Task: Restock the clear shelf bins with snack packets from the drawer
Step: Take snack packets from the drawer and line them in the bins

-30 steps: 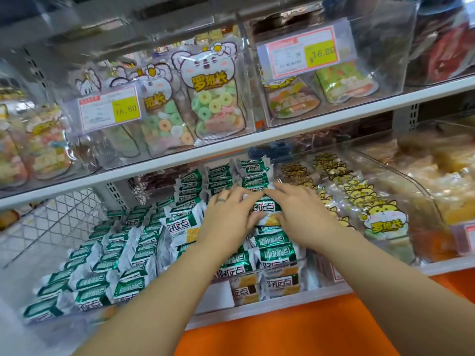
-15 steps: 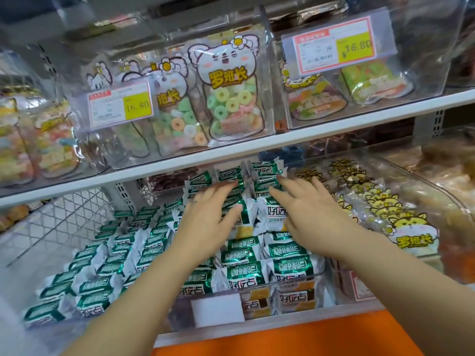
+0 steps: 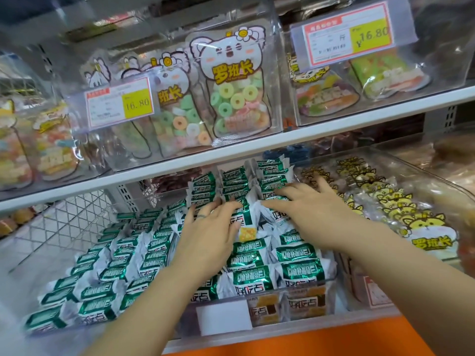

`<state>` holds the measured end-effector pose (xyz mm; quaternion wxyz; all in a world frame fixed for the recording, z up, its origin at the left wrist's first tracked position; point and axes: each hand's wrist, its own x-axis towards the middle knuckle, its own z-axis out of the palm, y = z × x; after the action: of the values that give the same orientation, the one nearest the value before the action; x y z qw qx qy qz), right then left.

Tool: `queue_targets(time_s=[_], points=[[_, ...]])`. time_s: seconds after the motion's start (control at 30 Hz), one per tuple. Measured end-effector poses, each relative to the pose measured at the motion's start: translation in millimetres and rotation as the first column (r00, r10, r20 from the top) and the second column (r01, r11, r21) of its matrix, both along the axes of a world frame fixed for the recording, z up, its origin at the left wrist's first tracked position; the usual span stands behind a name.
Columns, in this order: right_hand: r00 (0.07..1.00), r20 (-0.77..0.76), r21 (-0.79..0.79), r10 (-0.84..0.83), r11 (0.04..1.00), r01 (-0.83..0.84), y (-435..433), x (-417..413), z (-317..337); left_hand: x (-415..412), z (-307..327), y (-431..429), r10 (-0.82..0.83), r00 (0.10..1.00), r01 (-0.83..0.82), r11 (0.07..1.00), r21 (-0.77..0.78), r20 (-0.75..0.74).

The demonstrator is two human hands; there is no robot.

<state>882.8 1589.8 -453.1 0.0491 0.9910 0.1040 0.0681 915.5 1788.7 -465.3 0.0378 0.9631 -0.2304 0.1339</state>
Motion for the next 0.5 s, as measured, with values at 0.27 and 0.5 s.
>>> queue_targets(time_s=[0.27, 0.5], points=[[0.996, 0.082, -0.001, -0.044, 0.999, 0.045, 4, -8, -12, -5, 12, -8, -0.048, 0.999, 0.048, 0.998, 0.047, -0.007], [0.998, 0.048, 0.009, -0.029, 1.0, 0.029, -4, -7, -19, -1, 8, -33, -0.113, 0.993, 0.106, 0.981, 0.162, 0.034]])
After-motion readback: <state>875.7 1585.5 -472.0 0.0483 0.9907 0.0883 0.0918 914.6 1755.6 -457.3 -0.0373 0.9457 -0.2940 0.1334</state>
